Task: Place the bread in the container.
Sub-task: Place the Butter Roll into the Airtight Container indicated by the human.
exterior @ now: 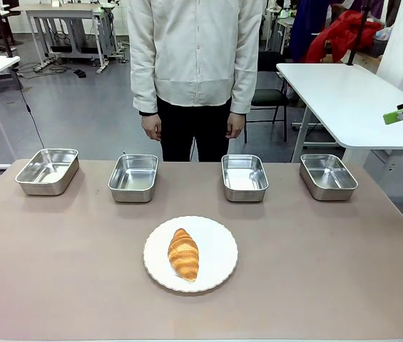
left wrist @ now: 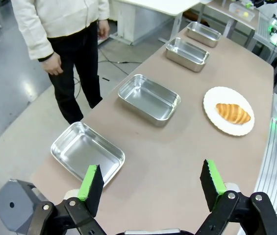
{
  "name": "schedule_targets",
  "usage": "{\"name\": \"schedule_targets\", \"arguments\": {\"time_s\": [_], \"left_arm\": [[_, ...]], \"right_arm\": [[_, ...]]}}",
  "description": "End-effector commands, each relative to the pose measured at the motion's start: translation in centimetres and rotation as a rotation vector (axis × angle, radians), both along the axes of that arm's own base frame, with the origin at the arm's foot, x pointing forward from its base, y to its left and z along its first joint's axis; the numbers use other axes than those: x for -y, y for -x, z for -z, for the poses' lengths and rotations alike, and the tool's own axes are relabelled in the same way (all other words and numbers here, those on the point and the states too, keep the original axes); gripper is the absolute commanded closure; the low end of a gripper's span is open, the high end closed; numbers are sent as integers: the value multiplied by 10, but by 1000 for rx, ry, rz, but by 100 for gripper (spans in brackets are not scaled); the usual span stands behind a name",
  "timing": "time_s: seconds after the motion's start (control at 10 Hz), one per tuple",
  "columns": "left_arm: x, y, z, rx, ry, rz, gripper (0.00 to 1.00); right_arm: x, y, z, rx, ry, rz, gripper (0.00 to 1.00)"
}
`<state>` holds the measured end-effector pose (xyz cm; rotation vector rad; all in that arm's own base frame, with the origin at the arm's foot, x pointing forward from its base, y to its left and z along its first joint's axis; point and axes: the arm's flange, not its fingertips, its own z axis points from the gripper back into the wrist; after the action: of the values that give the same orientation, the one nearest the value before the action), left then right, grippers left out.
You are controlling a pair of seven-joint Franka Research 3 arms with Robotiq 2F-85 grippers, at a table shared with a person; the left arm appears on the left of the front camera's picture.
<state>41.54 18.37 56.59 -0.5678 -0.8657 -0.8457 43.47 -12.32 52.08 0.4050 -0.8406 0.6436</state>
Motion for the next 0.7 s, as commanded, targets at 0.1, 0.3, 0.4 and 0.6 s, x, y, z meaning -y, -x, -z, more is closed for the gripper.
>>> {"name": "schedule_targets", "arguments": {"time_s": [0.1, 0.3, 0.4, 0.6], "left_arm": [[-2, 2, -1, 11, 3, 13, 0], [-2, 2, -1, 11, 3, 13, 0], [-2, 2, -1, 11, 3, 13, 0], [-2, 2, -1, 11, 3, 13, 0]], "right_arm": [[0, 0, -1, 7, -10, -4, 0], [0, 0, -1, 7, -10, -4, 0], [0, 0, -1, 7, -10, -4, 0], [0, 0, -1, 7, -10, -4, 0]]}}
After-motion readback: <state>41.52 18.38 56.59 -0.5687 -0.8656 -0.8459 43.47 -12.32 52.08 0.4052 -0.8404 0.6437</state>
